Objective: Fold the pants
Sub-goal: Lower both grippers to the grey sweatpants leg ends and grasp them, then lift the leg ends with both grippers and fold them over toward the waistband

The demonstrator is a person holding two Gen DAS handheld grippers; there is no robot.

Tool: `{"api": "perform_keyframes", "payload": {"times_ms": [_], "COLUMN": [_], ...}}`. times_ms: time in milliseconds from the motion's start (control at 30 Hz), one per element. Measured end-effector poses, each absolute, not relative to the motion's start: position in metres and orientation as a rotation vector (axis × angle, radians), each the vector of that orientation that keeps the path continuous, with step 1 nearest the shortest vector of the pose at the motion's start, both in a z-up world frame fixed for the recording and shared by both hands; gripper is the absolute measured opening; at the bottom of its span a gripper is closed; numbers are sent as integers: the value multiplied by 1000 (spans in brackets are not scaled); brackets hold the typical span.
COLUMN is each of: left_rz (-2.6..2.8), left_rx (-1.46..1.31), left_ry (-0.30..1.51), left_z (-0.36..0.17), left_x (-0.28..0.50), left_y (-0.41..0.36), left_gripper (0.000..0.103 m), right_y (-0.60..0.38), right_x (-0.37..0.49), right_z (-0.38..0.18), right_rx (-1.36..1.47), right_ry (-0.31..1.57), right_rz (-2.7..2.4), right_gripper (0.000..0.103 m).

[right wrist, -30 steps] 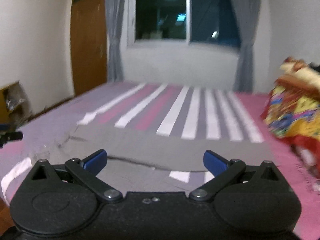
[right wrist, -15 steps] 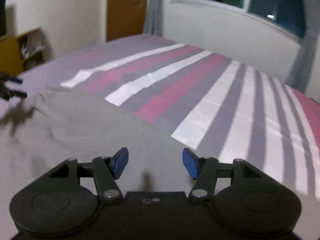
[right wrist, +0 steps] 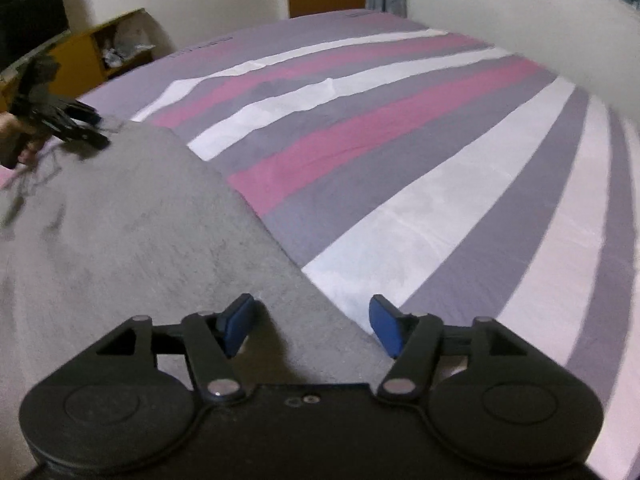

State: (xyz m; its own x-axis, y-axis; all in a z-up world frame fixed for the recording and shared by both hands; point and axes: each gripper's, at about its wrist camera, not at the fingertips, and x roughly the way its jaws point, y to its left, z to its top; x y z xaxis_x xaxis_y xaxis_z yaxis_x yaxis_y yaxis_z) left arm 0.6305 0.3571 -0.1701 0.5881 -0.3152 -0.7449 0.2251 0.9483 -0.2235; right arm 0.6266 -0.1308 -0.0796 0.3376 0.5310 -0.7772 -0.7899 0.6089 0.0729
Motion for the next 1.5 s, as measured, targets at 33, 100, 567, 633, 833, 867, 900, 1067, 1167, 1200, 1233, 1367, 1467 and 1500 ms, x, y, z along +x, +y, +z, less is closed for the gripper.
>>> {"api": "perform_keyframes", "payload": {"times_ms": [33,100,567,633,833,867,900,1067,1167,1200,1233,1367,1467,1500], "left_rz": [-320,-299,-279,-294,-278,-263,-256,-150,-86,-69,-55,-30,-77,-74], "left_rx": [-123,-91,-36,-30,-1,-13,-28,-111,-166,-187,-214,-394,-561,-603], "left_ry": [900,912,605,565,575,592,616,685,692,694,688,636,595,605], "left_z": [-173,-177,-74,-62,-70,-79,-89,-130,-133,-136,-135,-138,-149,-152], "left_x": [632,638,521,488,391,380,368,324,295,283,273,238,228,230], "left_y": [359,351,322,317,306,303,301,299,306,312,315,326,327,326], "left_gripper": [61,55,12,12,12,12,12,26,40,43,46,51,52,52], "right_y": [-129,-123,-138,-138,-142,-143,-143,-151,-178,-187,-196,-214,-215,-212], "right_x": [628,630,475,436,337,327,320,297,288,286,284,291,305,307], "right_z": [-81,-82,35,46,27,16,3,-63,-60,-57,-54,-52,-50,-49], "right_rx": [-367,-395,-507,-532,-508,-478,-443,-272,-17,48,111,266,345,348], "right_ry": [876,889,567,528,499,519,548,690,706,705,702,709,727,736], "right_rz": [888,894,819,822,798,789,779,605,541,525,505,453,437,421], "right_gripper": [58,48,4,4,4,4,5,25,28,31,36,57,55,53]}}
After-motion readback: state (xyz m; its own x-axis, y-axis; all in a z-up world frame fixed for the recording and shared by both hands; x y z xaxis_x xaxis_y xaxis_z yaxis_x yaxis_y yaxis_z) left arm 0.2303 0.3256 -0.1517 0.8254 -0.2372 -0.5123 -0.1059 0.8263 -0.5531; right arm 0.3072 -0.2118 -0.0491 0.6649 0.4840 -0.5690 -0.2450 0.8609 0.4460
